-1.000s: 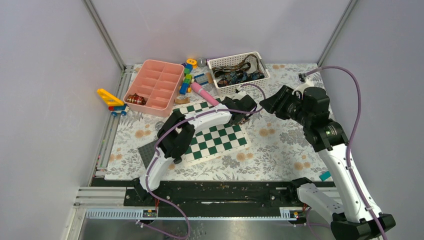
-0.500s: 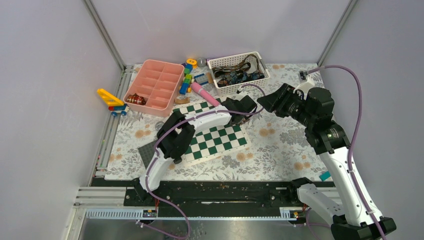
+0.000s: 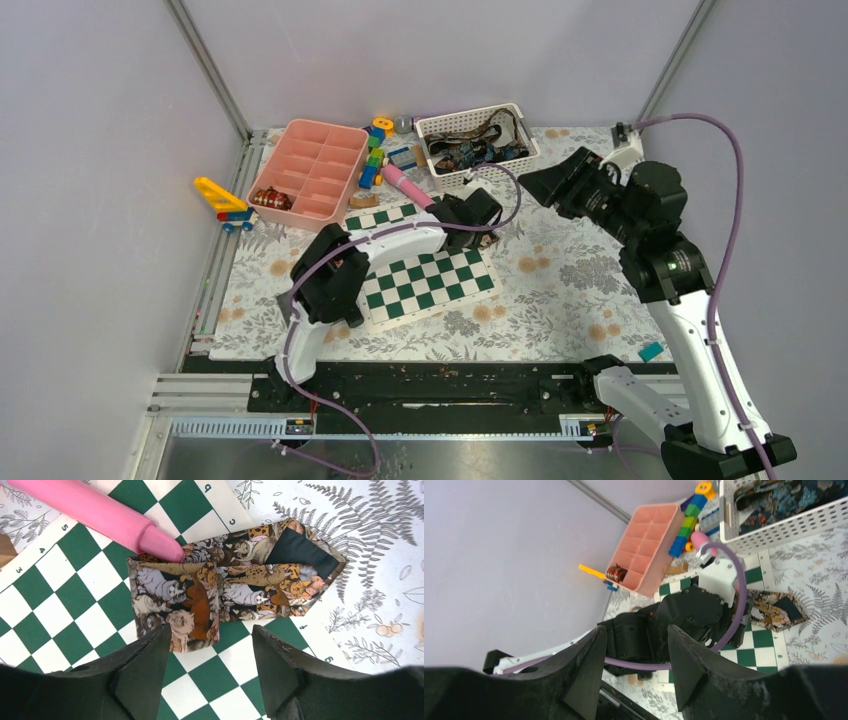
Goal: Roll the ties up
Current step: Roll the tie at the center of the board.
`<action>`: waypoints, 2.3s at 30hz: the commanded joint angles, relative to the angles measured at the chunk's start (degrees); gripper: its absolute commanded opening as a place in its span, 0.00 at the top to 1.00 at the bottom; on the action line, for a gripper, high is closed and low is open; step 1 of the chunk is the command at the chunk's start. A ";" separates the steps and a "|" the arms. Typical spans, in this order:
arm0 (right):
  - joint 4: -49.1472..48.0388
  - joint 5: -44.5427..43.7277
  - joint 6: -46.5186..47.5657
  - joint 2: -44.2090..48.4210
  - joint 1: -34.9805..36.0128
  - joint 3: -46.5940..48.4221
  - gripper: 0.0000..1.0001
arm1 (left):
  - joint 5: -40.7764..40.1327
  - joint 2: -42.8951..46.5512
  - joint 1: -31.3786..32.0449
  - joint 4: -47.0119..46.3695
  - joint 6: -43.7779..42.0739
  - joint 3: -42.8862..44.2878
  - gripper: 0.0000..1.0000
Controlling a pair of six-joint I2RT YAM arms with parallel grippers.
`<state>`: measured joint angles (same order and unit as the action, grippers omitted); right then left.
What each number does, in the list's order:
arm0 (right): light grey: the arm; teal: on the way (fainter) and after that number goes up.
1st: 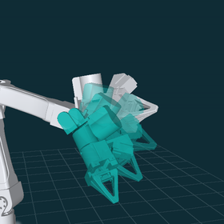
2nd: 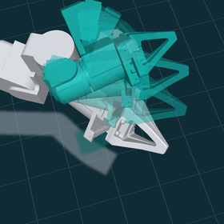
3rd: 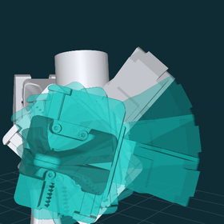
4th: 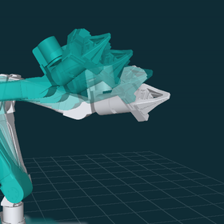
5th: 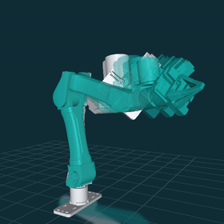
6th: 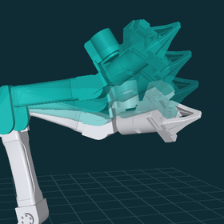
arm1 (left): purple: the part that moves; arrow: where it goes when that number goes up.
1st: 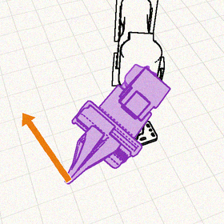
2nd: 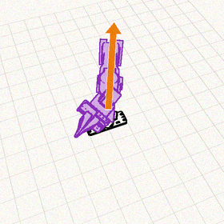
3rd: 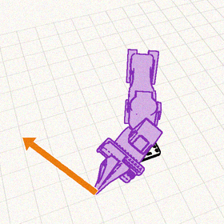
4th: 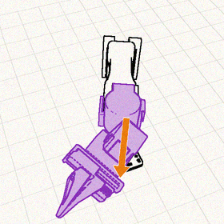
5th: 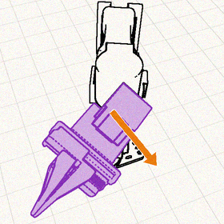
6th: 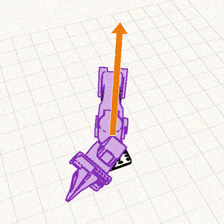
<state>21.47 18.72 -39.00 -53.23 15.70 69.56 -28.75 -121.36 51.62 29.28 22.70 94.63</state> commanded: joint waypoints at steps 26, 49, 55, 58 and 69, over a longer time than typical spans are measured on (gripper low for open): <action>-8.16 -2.62 -0.79 -35.71 10.13 0.58 0.56 | 28.44 37.45 -22.75 -44.02 14.03 -45.17 0.32; -7.64 -2.39 0.88 -53.19 13.21 7.95 0.71 | 35.06 28.94 -24.51 -50.59 15.97 -46.26 0.34; -7.93 -2.93 1.01 -55.28 13.22 7.53 0.71 | 36.06 27.22 -24.51 -51.52 16.23 -46.34 0.34; -7.92 -4.93 0.95 -55.81 13.17 7.06 0.71 | 36.82 26.35 -24.50 -52.08 16.17 -46.27 0.35; -6.46 -9.47 1.07 -55.63 13.18 5.94 0.75 | 38.90 24.70 -24.37 -52.62 15.92 -45.59 0.38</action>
<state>14.52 12.08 -38.81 -109.14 28.45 76.07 8.58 -96.62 27.38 -19.92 38.92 47.27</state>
